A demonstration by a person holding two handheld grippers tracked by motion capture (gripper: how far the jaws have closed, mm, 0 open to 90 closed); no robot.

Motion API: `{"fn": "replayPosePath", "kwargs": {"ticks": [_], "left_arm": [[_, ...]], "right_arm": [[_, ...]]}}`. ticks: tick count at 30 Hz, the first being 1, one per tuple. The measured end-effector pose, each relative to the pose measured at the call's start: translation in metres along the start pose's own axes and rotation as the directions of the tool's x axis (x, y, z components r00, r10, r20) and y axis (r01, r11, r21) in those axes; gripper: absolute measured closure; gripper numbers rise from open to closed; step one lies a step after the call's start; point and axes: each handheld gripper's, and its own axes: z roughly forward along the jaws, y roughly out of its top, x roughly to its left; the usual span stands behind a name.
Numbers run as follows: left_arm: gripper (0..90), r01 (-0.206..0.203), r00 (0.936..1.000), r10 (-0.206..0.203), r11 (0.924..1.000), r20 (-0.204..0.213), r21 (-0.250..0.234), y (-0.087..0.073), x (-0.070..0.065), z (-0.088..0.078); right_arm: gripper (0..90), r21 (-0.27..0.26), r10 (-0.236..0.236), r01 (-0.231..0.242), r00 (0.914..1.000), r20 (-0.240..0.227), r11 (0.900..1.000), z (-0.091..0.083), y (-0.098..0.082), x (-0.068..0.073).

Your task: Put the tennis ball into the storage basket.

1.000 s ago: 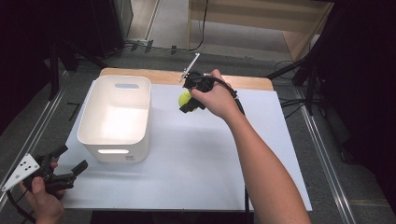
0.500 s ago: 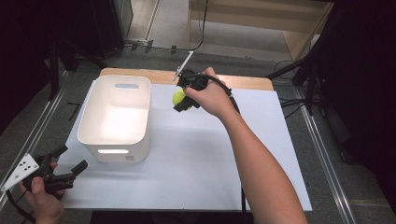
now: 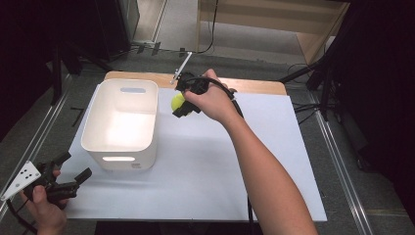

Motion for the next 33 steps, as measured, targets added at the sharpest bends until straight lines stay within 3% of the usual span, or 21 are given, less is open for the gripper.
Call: {"fn": "replayPosePath", "kwargs": {"ticks": [33], "left_arm": [[0.0, 0.004, 1.0, -0.004, 1.0, 0.005, 0.0, 0.0, 0.001, 0.0]], "right_arm": [[24.5, -0.016, -0.071, 0.07, 0.9973, -0.019, 0.997, 0.004, 0.037, 0.018]]}}
